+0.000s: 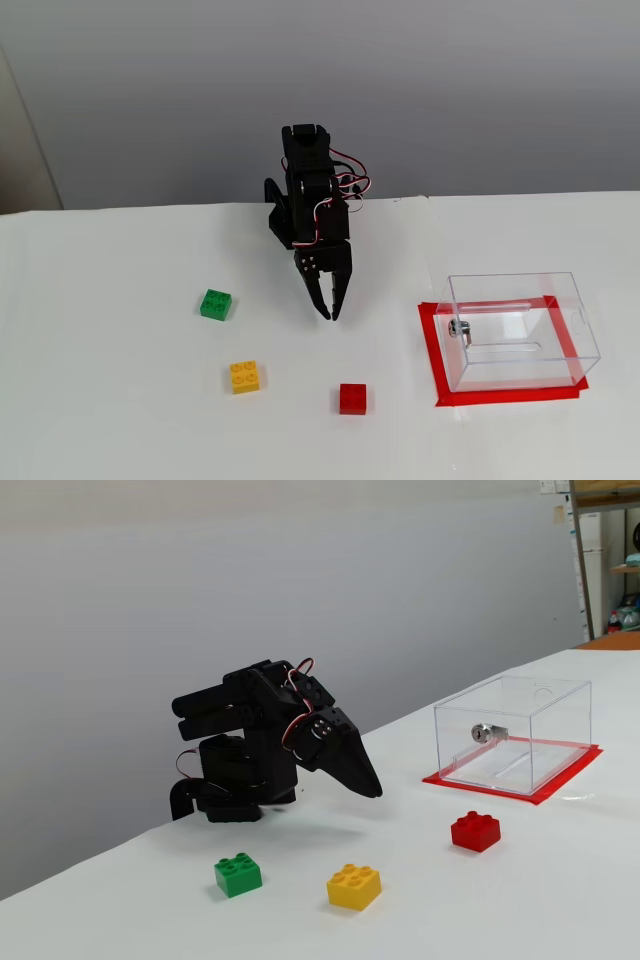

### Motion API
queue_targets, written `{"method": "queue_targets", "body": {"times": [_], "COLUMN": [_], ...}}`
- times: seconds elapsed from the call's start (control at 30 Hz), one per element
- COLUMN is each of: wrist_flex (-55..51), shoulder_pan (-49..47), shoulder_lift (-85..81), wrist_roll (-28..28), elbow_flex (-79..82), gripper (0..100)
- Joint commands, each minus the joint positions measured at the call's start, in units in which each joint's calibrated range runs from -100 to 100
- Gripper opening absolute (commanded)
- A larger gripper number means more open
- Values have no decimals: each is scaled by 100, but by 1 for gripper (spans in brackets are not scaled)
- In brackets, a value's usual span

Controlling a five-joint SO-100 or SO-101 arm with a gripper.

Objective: Pick the yellow lego brick and place it into the transparent box

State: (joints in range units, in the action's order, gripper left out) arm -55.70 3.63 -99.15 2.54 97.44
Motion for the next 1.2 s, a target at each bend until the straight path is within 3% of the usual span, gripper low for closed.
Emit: {"method": "queue_targets", "body": {"times": [0.0, 0.73, 1.17], "wrist_flex": [87, -87, -531], "shoulder_pan": [-5, -500, -537], "shoulder_lift": [-59, 60, 3208], "wrist_roll": [23, -14, -19], "elbow_flex": [39, -1073, -3994], "gripper": [2, 1, 1]}}
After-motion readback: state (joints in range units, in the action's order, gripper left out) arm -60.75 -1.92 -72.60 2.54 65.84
